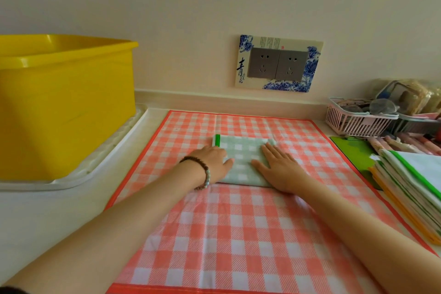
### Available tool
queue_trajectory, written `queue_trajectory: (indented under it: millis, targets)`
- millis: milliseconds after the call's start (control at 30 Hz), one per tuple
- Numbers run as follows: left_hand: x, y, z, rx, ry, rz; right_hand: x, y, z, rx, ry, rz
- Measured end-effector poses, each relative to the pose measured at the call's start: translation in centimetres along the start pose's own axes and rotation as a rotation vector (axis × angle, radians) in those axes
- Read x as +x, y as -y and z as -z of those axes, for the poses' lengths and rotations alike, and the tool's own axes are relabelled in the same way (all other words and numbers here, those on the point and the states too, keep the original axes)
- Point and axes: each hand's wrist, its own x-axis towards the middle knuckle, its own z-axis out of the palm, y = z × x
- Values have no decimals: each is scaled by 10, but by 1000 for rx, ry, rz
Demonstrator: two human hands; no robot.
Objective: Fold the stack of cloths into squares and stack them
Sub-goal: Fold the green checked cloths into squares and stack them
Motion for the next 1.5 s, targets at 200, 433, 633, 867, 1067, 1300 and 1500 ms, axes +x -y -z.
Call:
queue_trajectory:
  millis: [200, 433, 633, 867, 1067, 1300, 1500]
  targets:
    - [41, -1, -5, 8, -179, -46, 0, 2, -2, 1, 6, 1]
    - [59, 8, -20, -47, -40, 18, 1, 2, 1, 0, 12, -10]
    - [60, 8, -20, -6, -19, 23, 34, 26, 9, -8, 0, 73]
    - [63, 8, -21, 6, -28, 31, 62, 37, -5, 29, 16, 119]
    - [61, 7, -22, -18, -45, 37, 51, 9, -1, 11, -10, 29]
    - [59, 8, -21, -37, -51, 27, 33, -24, 9, 57, 1, -78]
    - [52, 14, -15, -134, -23, 35, 24, -22, 23, 304, -1, -119]
